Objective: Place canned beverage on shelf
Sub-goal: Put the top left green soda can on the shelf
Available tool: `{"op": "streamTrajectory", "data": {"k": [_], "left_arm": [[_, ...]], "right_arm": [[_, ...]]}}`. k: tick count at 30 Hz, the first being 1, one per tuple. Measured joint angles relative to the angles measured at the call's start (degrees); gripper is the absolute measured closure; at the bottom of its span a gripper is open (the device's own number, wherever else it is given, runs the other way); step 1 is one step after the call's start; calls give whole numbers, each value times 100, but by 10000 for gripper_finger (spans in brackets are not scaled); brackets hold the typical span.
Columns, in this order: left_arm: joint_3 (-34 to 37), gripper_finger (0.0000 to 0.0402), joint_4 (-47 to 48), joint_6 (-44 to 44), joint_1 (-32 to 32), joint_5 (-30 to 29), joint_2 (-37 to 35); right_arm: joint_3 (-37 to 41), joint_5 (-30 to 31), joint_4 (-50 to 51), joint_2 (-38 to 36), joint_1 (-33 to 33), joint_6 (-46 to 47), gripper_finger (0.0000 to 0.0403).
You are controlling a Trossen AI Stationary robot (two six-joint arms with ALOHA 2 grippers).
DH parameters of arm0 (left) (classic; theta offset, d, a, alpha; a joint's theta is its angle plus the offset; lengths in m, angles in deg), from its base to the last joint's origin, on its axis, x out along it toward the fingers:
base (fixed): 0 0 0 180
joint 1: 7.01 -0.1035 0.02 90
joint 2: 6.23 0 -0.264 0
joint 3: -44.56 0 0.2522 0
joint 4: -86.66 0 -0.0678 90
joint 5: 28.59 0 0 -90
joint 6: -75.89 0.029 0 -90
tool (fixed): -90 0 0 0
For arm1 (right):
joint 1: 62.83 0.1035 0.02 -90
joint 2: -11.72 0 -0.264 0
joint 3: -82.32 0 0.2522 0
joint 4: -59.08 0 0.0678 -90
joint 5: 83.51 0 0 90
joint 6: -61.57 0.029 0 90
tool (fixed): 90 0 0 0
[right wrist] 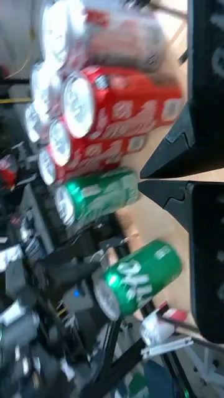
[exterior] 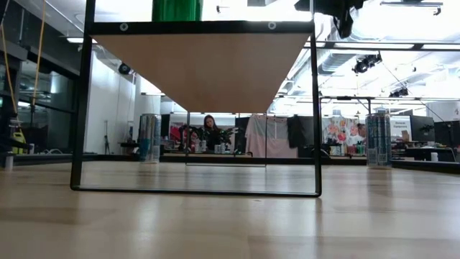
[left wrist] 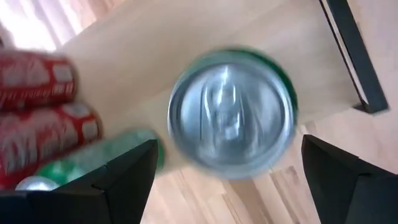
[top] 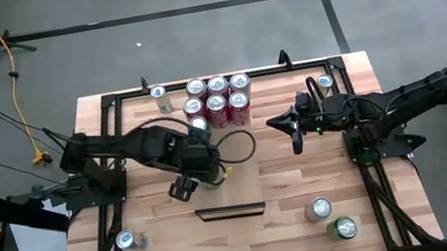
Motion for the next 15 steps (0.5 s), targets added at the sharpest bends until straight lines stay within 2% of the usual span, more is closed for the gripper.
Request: {"op": "streamTrajectory", "data": {"k": [3,6,10,15], "left_arm": [[0,85,167,-337,0,1,-274],[0,84,124,-860,0,4,-678],[0,84,-455,-1691,0,-1,-1308],[-2,84,-1322,-2125,1,-197,-2025]], "right_arm": [[0,-126,-395,1,0,-244,385],[0,-126,-869,1,0,-438,350],[-88,-129,-1571,155,2,-580,276],[-1066,-394,-1331,901,0,-852,166]]}}
